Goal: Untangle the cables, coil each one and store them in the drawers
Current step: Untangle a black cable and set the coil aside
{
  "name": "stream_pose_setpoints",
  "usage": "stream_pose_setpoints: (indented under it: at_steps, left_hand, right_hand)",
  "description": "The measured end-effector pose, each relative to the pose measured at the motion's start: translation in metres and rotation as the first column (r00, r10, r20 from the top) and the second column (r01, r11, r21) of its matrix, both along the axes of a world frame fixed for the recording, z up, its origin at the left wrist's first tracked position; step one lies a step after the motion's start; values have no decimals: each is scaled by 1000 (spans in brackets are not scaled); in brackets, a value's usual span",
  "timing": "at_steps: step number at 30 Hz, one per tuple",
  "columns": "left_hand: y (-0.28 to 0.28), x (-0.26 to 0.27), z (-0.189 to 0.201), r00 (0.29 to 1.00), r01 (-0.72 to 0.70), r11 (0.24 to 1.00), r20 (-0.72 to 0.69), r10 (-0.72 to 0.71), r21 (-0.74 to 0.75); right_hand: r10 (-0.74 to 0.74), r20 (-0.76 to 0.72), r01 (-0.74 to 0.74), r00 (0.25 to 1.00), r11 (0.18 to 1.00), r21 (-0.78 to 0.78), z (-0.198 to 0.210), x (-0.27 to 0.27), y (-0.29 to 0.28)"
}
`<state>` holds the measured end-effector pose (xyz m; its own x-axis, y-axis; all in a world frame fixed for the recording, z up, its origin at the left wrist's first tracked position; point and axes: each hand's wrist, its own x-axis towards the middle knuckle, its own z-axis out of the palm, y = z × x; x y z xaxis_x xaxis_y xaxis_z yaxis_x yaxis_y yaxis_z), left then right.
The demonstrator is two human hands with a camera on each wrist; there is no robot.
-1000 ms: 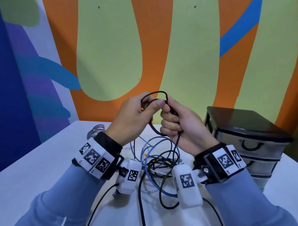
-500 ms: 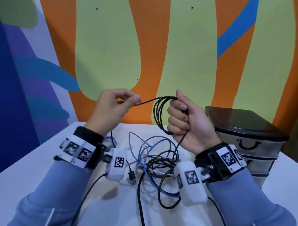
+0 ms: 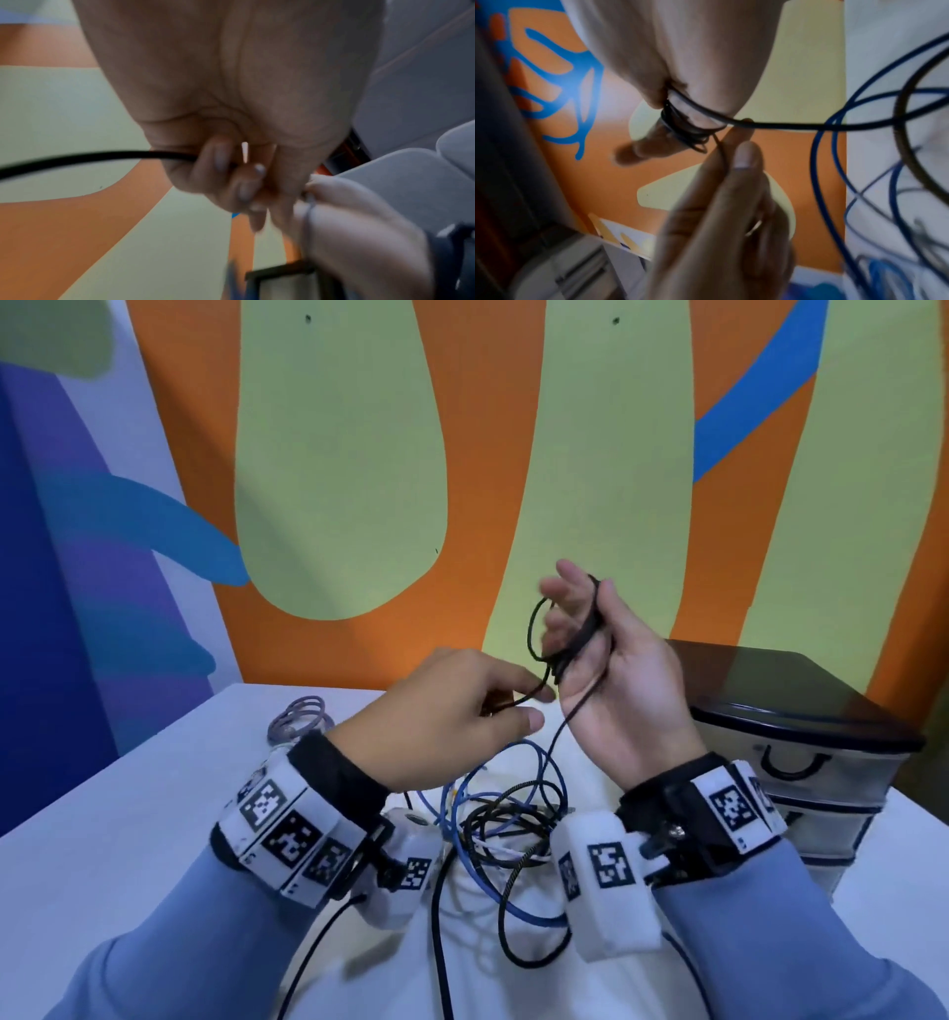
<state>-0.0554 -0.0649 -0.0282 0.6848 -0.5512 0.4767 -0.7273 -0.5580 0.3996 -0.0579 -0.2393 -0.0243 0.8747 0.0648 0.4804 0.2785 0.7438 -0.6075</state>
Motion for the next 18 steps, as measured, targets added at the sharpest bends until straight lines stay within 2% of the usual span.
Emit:
stream_pose_setpoints:
  at_steps: [2, 3, 5, 6, 7, 8, 10, 12, 15, 18]
  left_hand:
    - [5, -6, 5, 999, 44, 999, 13, -44, -6]
    - [8, -9, 8, 998, 47, 999, 52, -46, -15]
    - [14, -11, 13, 994, 55, 993, 96, -45, -106]
    - [17, -11, 15, 995, 81, 978, 79, -67, -193]
    - [20, -9, 17, 994, 107, 951, 45, -98, -292]
    - [23, -9, 19, 992, 121, 917, 20, -123, -379]
    - [31, -4, 20, 989, 130, 870, 6, -144, -476]
    - [35, 4, 18, 988, 125, 851, -17, -156, -511]
    - [31, 12, 11, 989, 121, 863, -14, -146, -490]
    - [13, 8, 4, 986, 123, 912, -58, -158, -391]
  right_hand:
    - [-206, 72, 215, 976, 961, -173, -1, 0, 7]
    - [-299, 123, 322, 946, 900, -294, -2, -1, 10]
    - [-443, 247, 502, 862, 676, -539, -6, 0, 14]
    - [-454, 299, 530, 839, 563, -634, -9, 1, 16]
    - [-411, 314, 500, 855, 496, -711, -11, 1, 18]
    - [-341, 289, 429, 895, 476, -768, -13, 1, 18]
    - [-196, 160, 244, 967, 552, -797, -13, -1, 17]
    - [-73, 44, 81, 996, 662, -745, -9, -6, 15]
    - [58, -61, -84, 996, 762, -642, -4, -11, 13]
    - [137, -131, -184, 982, 856, -483, -5, -14, 13]
